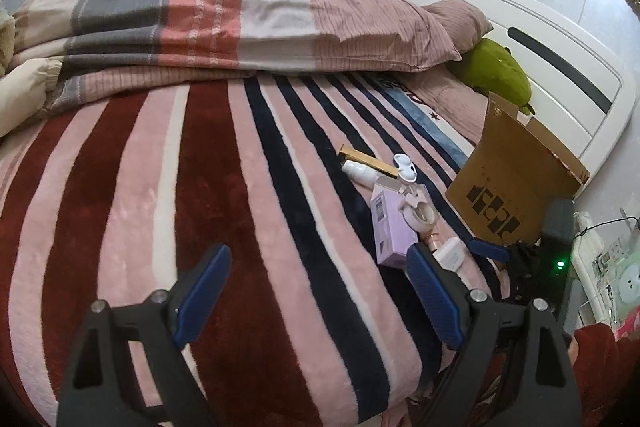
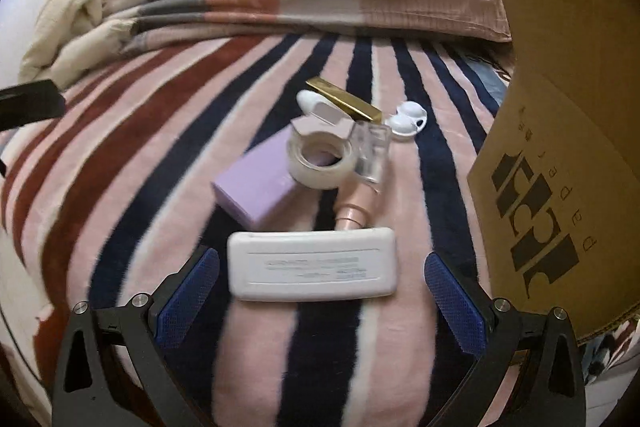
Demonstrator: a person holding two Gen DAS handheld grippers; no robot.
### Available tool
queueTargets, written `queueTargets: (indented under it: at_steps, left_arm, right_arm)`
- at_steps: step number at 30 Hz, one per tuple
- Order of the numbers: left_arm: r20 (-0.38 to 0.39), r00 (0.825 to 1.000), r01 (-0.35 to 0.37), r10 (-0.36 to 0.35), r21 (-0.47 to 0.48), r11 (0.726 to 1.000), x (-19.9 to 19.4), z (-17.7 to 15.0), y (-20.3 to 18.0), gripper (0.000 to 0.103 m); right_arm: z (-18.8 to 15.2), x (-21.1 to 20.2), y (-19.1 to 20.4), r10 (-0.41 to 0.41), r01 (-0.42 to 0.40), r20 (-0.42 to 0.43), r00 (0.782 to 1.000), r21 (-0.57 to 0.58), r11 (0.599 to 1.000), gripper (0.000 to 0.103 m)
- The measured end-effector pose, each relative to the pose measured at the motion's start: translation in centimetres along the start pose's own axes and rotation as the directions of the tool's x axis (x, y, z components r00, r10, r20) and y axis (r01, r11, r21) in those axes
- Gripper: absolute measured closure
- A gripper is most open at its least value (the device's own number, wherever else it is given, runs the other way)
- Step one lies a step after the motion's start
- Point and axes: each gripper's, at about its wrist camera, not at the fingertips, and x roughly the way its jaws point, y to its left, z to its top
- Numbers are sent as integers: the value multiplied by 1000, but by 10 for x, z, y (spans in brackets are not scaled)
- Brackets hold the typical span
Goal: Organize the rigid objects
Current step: 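Reach down and grasp the white rectangular box with the right gripper, then carry the white box into the cardboard box and release it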
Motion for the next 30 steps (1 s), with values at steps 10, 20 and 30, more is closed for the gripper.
queueTargets:
  at_steps: [10,20,30]
  left_arm:
    - [-30,993,115,-113,42,993,-7,9,-19,16]
    - [-27,946,326,-324,60,944,-33,55,-52,40]
    - [-60,931,365,-360,182,913,-20,103,-138,71]
  right_arm:
    - [18,-36,19,125,-120,58,990,-87,989,18]
    - [83,-122,49,391,-315,176,904,-344,884,18]
    - [97,-160,-20,374,-277,266,888,-339,899,18]
